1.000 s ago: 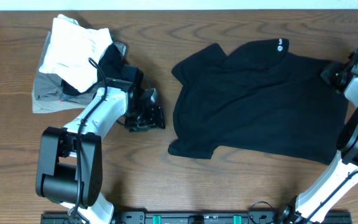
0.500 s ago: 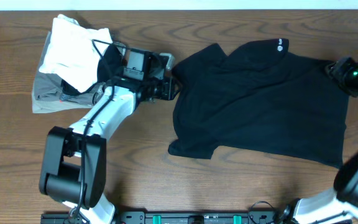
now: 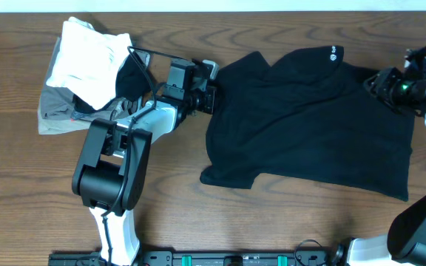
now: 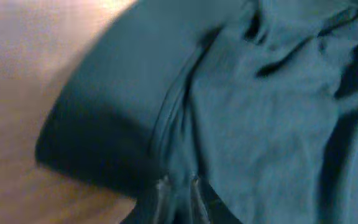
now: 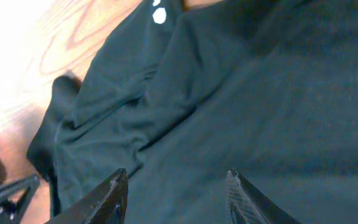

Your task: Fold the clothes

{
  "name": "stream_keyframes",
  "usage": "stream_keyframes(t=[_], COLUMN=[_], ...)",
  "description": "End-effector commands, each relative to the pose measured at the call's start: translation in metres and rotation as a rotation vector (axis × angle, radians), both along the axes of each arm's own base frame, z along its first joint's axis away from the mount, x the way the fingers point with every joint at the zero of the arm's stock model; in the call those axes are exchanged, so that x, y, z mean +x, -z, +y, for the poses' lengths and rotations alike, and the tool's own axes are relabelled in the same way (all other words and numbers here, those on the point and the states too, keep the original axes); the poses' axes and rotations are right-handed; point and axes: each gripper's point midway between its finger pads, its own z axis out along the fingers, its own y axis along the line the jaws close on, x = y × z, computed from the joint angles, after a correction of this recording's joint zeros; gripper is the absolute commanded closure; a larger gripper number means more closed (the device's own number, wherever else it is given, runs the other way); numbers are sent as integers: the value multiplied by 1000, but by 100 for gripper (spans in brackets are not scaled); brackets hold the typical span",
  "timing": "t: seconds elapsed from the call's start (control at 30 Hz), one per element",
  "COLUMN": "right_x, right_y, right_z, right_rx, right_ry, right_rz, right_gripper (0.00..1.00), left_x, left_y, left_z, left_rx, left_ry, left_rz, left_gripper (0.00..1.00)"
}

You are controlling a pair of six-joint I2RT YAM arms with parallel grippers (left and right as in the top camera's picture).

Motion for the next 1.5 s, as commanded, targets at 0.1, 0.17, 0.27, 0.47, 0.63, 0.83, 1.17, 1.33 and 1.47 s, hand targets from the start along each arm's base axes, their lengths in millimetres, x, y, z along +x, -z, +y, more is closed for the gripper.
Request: stream_keyframes(t=[0.1,0.17,0.27,0.47,0.63,0.83,1.17,1.33,1.47], right_x=[-1,-4,-8,-20,-27,-29,-37,-49,-62], right_y=[2,4,6,12,15,18,38,77,106], right_z=[18,23,28,32,34,27,6,5,0], right_rx=[-5,-1,6,21,18,-22,-125,-123,-142], right_ry=[-64,-75,-82,-86,-106,-89,-14,23,61], right_rz=[12,27,49,105,131,150,208,248,279], right_gripper=[52,52,52,53,55,55,53,50,45], left_x=[15,20,25,36,39,13,-38,-33,-22], left_y=[-7,-3,10,33,52,76,81,48,2], left_z=[-8,-6,-6,-6,35,125,201,202,198], left_rx=[10,26,38,81,289,646,796,740,684], left_ry=[-39,-58,-64,-69,-216,-410,-540,-610,-634], left_rz=[-77,-88,-72,-17,43,196,452,418,319], left_gripper=[92,92,92,92,93,94,94,88,64])
